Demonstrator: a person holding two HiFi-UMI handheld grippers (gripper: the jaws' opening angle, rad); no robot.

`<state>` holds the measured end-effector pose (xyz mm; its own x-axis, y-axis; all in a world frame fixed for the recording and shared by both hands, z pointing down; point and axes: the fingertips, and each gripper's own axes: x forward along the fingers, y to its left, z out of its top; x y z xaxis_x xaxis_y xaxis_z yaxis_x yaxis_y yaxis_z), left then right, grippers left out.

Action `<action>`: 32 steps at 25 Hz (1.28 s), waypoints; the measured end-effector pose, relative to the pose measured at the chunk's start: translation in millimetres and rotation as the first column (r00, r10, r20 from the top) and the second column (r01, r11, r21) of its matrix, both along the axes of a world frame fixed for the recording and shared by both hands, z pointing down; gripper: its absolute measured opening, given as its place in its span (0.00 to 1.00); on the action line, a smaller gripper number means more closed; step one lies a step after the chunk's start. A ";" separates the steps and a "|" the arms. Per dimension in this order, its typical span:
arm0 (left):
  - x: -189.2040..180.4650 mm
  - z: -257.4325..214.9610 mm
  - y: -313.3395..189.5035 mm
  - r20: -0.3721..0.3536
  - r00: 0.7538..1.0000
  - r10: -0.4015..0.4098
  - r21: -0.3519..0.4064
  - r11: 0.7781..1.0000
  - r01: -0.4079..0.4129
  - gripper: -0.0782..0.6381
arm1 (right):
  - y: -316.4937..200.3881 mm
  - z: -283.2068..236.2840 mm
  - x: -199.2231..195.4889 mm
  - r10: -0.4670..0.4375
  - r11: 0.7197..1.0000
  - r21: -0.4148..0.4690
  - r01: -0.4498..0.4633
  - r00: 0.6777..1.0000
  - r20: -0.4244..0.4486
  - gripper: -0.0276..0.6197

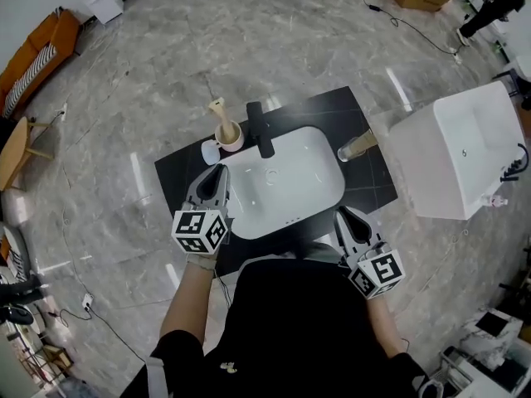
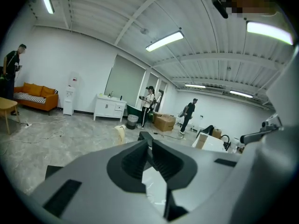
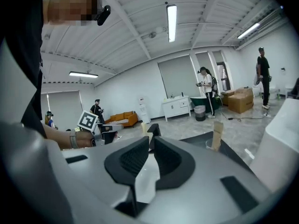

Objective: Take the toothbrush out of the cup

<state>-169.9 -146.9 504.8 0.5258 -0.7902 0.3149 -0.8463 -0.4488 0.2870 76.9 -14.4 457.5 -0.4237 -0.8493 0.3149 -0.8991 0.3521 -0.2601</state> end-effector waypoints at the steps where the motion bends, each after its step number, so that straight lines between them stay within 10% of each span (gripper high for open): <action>1: -0.8 5.0 -7.9 0.004 1.000 0.004 -0.004 1.000 -0.004 0.15 | 2.3 1.8 0.9 0.011 1.000 -0.008 -0.012 1.000 -0.010 0.12; 15: -2.7 78.5 -106.8 0.116 0.992 0.049 -0.087 0.995 -0.039 0.34 | 42.9 16.7 38.6 0.239 0.966 -0.080 -0.248 0.965 -0.109 0.12; 32: 0.3 129.8 -155.0 0.308 0.950 0.050 -0.165 0.986 0.002 0.21 | 70.3 26.2 66.1 0.334 0.930 -0.117 -0.349 0.934 -0.129 0.12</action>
